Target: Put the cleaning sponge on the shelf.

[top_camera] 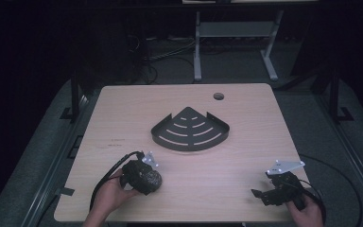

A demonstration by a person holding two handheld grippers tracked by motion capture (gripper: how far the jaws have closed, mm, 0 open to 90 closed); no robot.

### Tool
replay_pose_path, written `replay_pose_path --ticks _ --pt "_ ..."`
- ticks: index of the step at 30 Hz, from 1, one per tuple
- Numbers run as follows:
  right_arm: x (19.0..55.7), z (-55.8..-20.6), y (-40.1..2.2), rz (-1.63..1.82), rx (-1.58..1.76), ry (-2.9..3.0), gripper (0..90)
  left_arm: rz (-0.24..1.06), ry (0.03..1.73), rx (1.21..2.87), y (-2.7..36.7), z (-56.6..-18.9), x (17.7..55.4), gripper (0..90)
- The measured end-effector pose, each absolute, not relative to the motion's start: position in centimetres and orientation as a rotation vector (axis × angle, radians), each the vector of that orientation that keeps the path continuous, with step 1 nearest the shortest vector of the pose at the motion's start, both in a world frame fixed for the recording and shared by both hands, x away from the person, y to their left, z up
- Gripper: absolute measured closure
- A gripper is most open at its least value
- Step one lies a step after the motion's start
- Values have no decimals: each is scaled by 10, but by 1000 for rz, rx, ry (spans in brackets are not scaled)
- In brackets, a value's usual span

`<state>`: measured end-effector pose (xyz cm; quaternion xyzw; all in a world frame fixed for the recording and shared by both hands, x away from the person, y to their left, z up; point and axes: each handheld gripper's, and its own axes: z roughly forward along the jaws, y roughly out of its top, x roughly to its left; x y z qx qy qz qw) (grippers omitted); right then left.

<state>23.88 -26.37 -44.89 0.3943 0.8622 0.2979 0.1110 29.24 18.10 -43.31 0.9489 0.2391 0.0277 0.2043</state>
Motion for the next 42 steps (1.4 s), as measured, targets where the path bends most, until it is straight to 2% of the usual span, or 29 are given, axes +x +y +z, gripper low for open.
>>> replay_pose_path --ticks 10,22,42 --pt "240 -450 -261 871 1152 2541 143 104 660 2621 180 -422 296 320" --pt "240 -452 -259 881 1158 2544 143 56 663 2585 178 -410 311 319" --pt "239 -451 -263 892 1164 2533 143 48 644 2592 162 -395 324 317"
